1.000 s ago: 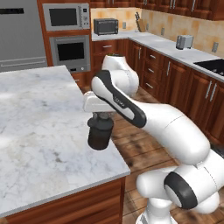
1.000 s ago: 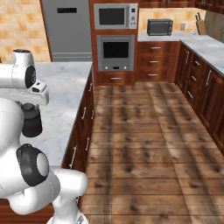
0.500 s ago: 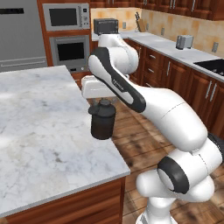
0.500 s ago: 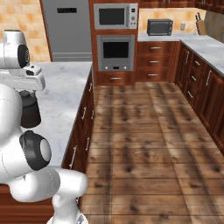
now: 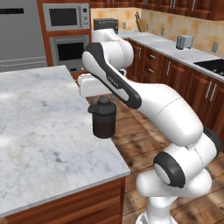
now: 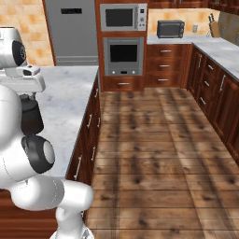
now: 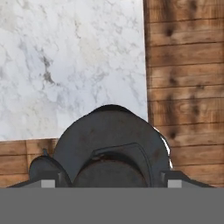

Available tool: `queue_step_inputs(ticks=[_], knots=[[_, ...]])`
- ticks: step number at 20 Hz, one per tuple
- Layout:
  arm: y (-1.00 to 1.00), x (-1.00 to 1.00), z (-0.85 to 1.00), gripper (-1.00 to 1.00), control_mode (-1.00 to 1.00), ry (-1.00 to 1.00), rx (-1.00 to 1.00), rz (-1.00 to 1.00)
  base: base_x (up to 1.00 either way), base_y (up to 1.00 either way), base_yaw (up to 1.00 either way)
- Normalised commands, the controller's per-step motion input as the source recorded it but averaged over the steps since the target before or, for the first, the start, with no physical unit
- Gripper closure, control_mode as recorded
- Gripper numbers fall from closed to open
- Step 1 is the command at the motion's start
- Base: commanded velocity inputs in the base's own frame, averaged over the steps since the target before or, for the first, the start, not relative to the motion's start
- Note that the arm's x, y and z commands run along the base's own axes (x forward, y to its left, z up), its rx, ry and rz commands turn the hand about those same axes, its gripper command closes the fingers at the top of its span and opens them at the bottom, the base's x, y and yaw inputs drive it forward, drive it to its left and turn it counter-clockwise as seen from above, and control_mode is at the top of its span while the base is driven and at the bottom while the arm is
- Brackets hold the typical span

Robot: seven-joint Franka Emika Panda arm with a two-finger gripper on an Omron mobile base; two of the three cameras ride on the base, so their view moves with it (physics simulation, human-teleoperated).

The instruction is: Pick the colander and jug and place them in the sink. Then turn on the water.

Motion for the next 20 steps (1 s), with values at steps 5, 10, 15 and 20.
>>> queue_step_inputs(ticks=[5, 10, 15, 20], knots=[[0.0, 0.0, 0.0, 1.0, -1.0, 0.0, 0.0, 0.0, 0.0, 0.0, 0.0], [0.0, 0.0, 0.0, 1.0, 1.0, 0.0, 0.0, 0.0, -0.08, 0.0, 0.0], [0.0, 0.0, 0.0, 1.0, 1.0, 0.0, 0.0, 0.0, -0.96, 0.0, 0.0], [0.0, 0.0, 0.0, 1.0, 1.0, 0.0, 0.0, 0.0, -0.61, 0.0, 0.05]])
